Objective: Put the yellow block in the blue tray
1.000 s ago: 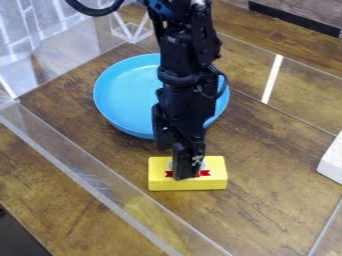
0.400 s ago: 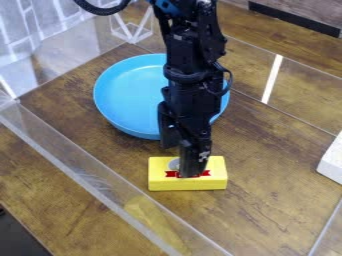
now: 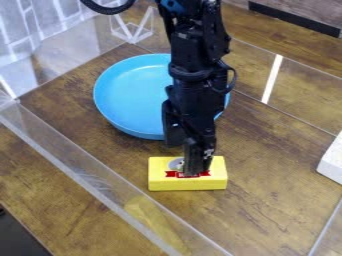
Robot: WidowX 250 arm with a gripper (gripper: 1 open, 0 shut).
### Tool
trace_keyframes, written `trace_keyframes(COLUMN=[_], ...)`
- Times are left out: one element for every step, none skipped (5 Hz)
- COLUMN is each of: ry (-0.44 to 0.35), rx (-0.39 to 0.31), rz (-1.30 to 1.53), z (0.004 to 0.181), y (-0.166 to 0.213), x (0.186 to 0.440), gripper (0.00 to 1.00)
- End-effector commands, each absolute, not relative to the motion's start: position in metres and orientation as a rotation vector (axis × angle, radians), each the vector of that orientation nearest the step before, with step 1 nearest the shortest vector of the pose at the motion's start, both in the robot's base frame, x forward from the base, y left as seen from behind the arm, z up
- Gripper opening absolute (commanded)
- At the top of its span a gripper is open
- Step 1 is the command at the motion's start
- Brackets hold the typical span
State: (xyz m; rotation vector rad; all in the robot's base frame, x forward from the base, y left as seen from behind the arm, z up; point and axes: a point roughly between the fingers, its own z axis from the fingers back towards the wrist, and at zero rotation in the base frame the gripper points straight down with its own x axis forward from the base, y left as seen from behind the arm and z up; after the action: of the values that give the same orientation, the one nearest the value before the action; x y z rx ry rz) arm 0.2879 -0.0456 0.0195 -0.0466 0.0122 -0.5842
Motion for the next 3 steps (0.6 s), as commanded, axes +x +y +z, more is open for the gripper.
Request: trace_keyframes(ry=[0.101,0.11,0.121], rx=[-0.058,-0.061,-0.064], rz=[-0.56,-0.558,-0.556], z=[-0.0076,-0.0079,-0.0083], y=[-0.0462,-0.0478,-0.0495], x=[0.2792,0.2797,0.2804], gripper=[1.0,1.0,1.0])
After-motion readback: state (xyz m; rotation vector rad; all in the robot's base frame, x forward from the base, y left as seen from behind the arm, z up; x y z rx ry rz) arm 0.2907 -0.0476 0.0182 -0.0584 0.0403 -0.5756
